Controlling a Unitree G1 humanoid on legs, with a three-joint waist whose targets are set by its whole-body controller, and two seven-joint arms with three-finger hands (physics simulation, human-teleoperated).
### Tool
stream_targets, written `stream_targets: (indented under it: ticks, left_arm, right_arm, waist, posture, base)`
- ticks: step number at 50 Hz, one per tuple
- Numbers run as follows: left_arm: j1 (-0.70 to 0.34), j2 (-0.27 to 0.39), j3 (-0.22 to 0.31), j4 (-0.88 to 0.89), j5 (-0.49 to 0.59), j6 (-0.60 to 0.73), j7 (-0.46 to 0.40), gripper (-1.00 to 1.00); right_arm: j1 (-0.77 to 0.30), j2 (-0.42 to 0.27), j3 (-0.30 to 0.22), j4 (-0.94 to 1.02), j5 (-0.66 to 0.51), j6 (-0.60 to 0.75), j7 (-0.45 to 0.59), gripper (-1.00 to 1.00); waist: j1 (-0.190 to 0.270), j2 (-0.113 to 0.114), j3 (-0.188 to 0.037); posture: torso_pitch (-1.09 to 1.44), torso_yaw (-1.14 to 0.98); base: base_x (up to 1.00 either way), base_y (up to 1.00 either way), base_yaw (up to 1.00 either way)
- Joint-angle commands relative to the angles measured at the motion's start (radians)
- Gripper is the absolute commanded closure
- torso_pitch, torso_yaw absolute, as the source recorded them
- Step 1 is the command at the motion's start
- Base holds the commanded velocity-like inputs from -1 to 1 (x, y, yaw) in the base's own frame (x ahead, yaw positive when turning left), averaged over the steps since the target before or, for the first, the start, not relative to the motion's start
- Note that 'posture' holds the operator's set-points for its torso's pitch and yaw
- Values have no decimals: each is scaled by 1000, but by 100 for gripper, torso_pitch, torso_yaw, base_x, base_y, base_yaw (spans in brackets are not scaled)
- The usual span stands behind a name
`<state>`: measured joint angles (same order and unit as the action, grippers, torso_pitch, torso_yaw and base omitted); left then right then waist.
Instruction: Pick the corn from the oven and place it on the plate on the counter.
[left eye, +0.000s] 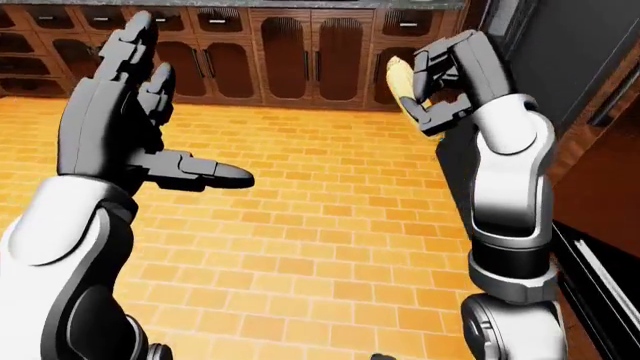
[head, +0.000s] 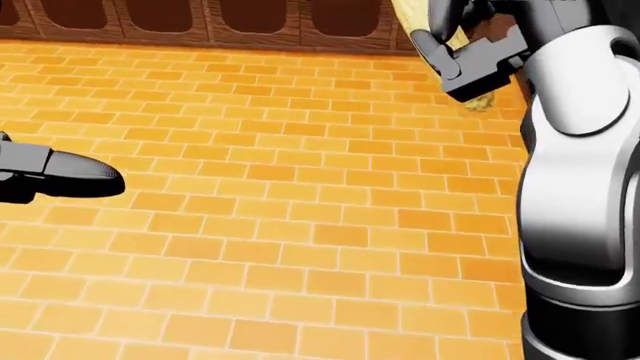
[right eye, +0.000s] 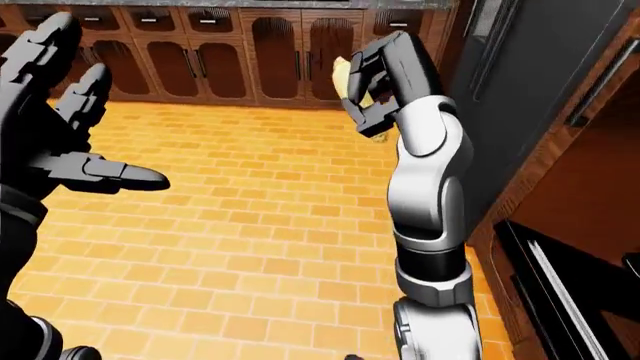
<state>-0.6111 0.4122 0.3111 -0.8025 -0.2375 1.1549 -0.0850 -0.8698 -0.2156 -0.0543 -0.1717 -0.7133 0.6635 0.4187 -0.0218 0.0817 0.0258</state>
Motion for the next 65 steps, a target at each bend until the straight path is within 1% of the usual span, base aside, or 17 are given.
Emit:
stream_targets:
  ticks: [1,5,7,8,10,17,21,22,30,35,37,45,49,51,59,62,65]
  left_arm:
    - [-16,5,2,-8,4,-20,1,-100]
    - [-19,4,1,-9,5,-18,0,-100]
    - [-26,6,4,-13,2,-9,-1,-100]
    - [-26,8,6,-14,2,-8,-2,-100]
    - [-24,7,4,-14,3,-12,-2,-100]
    - [-25,4,-4,-5,8,-21,-2,-100]
    - [-29,3,-5,-8,9,-15,-2,-100]
    - [-29,3,-5,-8,10,-15,-2,-100]
    - [-25,2,-4,-7,13,-19,-6,-100]
    - [-30,4,-3,-11,13,-11,-6,-100]
    - [-31,4,-5,-4,14,-17,-7,-100]
    - [-28,3,-3,-13,15,-12,-10,-100]
    - [-30,0,-9,-12,18,-12,-9,-100]
    - [-32,-1,-12,-14,20,-10,-8,-100]
    - [-45,-4,-18,-18,25,6,-9,-100]
    - [-53,0,-14,-22,24,17,-12,-100]
    - [-58,1,-15,-21,24,20,-12,-100]
  right_arm:
    - [-18,-3,1,-12,2,-15,-9,100]
    - [-20,4,8,-17,4,-6,-6,100]
    - [-21,6,10,-19,4,-3,-3,100]
    - [-20,6,10,-20,5,-4,-2,100]
    - [-20,7,10,-27,4,2,3,100]
    - [-32,2,6,-18,13,3,3,100]
    - [-32,0,5,-11,16,-4,-5,100]
    - [-32,0,5,-10,17,-5,-6,100]
    - [-28,-7,6,-11,2,-13,-7,99]
    - [-15,-3,13,-17,-13,-30,2,100]
    - [-18,-2,11,-16,-13,-35,7,100]
    - [-9,-2,8,-14,-14,-57,15,100]
    - [2,-4,0,-25,-9,-58,16,100]
    - [10,-4,2,-34,-8,-56,19,100]
    - [19,-6,-1,-32,4,-62,15,100]
    - [24,-1,0,-26,16,-66,16,100]
    - [17,-2,-1,-34,18,-52,24,100]
  waist:
    - [-16,13,-9]
    - [-80,-24,-8]
    - [-81,-136,-37]
    - [-63,-99,25]
    - [-79,-101,-17]
    - [-38,-57,-4]
    - [5,74,-22]
    - [3,13,13]
    - [9,11,-4]
    - [19,-109,-17]
    - [14,-103,36]
    - [-21,-77,-5]
    - [-9,29,-29]
    - [-4,13,19]
    - [32,-12,-22]
    - [15,-119,-18]
    - [9,-148,26]
  posture:
    - [0,0]
    - [0,0]
    - [0,0]
    - [0,0]
    - [0,0]
    - [0,0]
    - [0,0]
    - [0,0]
    - [0,0]
    - [0,0]
    - [0,0]
    - [0,0]
    - [0,0]
    - [0,0]
    - [0,0]
    - [0,0]
    - [0,0]
  base:
    - [66,-52,0]
    - [65,-48,-20]
    - [60,0,-86]
    - [57,0,-90]
    - [54,0,-98]
    - [49,0,-98]
    - [45,0,-95]
    - [42,0,-95]
    - [40,-2,-70]
    - [55,0,0]
    - [91,11,0]
    - [98,12,0]
    - [99,2,0]
    - [99,0,0]
    - [100,0,0]
    - [80,0,0]
    - [0,0,0]
